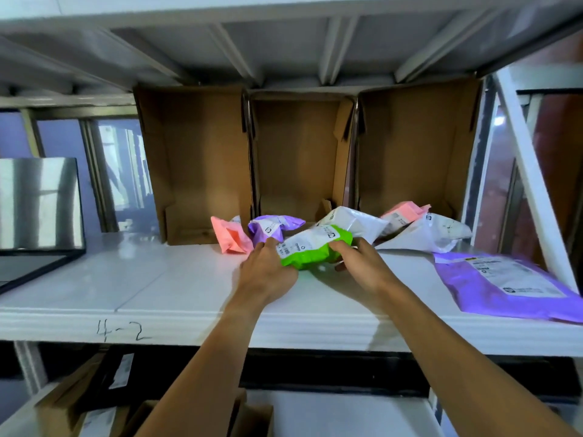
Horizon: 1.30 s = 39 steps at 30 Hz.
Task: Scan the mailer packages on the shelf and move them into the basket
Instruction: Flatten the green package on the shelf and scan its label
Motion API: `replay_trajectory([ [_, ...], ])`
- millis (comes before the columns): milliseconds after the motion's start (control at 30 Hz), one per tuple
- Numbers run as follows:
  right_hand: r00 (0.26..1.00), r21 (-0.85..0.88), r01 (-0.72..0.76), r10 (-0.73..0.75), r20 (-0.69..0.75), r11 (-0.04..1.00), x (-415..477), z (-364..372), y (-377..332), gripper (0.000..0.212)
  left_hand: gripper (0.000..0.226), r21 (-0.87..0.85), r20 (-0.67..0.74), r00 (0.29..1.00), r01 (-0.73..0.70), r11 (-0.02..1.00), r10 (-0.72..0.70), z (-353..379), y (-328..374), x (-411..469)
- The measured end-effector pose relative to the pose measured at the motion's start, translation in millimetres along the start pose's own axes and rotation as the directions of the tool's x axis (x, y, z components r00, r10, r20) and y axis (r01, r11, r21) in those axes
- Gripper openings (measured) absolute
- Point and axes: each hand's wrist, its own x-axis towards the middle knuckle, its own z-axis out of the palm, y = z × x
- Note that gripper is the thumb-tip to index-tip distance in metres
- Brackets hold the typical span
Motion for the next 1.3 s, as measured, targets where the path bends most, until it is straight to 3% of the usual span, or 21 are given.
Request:
replay_trajectory([
  [100,0.998,0.171,-0.058,0.06,-0.002,0.983,1.5,-4.9,-4.3,0.042,0.045,-0.1,0.001,0.999,-0.039,0.994,0.039,2.0,-11.2,6.3],
  [200,0.996,0.273,-0.068,0.08,-0.033,0.959,-1.6,-6.7,-10.5,0.039,0.06,-0.116,0.041,0.991,-0.121,0.986,0.126,3.4,-13.5,5.4],
  [333,0.99,0.204,-0.119,0.133,-0.053,0.972,-7.3,-6.1,-12.7,0.053,0.077,-0.047,0.104,0.99,-0.093,0.995,0.097,-3.9,-6.1,-4.1],
  [433,0.988,0.126,-0.119,0.13,-0.088,0.985,-10.3,-6.8,-12.0,0.039,0.073,0.021,-0.062,0.998,-0.003,1.0,0.004,-5.7,-4.1,-6.0],
  [500,0.987,0.107,-0.097,0.109,-0.115,0.99,-9.4,-6.4,-10.4,0.032,0.054,-0.096,-0.119,0.991,0.042,0.994,-0.054,-7.1,-6.4,-4.4],
  [567,0.99,0.104,-0.096,0.106,-0.094,0.99,-8.3,-6.7,-10.2,0.031,0.037,-0.297,-0.068,0.99,0.1,0.95,-0.125,-9.6,-6.7,-4.1],
  [667,0.99,0.13,-0.116,0.126,-0.066,0.985,-8.0,-6.7,-12.6,0.033,0.03,-0.434,-0.024,0.989,0.123,0.892,-0.148,-13.4,-2.6,-8.9],
  [767,0.992,0.133,-0.102,0.111,-0.06,0.986,-8.4,-7.6,-15.0,0.04,0.042,-0.371,0.03,0.999,0.047,0.927,-0.039,-8.2,-2.8,-9.6],
  [900,0.992,0.256,-0.082,0.105,-0.076,0.963,-12.8,-11.9,-20.8,0.071,0.062,-0.3,0.158,0.986,-0.009,0.954,0.059,-5.0,-4.4,-9.8],
  [1000,0.983,0.332,-0.047,0.103,-0.152,0.942,-13.6,-14.2,-25.5,0.068,0.08,-0.203,0.235,0.966,-0.057,0.977,0.105,-4.3,-0.8,-12.3],
  [1133,0.993,0.147,0.011,0.006,-0.117,0.989,-11.8,-5.4,-19.7,0.059,0.09,0.043,0.328,0.931,-0.184,0.982,0.16,-4.5,10.2,-19.9],
  [1233,1.0,0.019,0.011,-0.011,-0.02,1.0,-13.3,-1.6,-16.0,0.056,0.096,0.094,0.371,0.915,-0.206,0.974,0.157,-3.2,11.5,-20.7],
  [1300,0.998,-0.163,0.044,-0.034,0.062,0.986,-13.8,1.1,-13.4,0.046,0.098,0.087,0.381,0.911,-0.207,0.974,0.159,-2.0,10.6,-19.3],
])
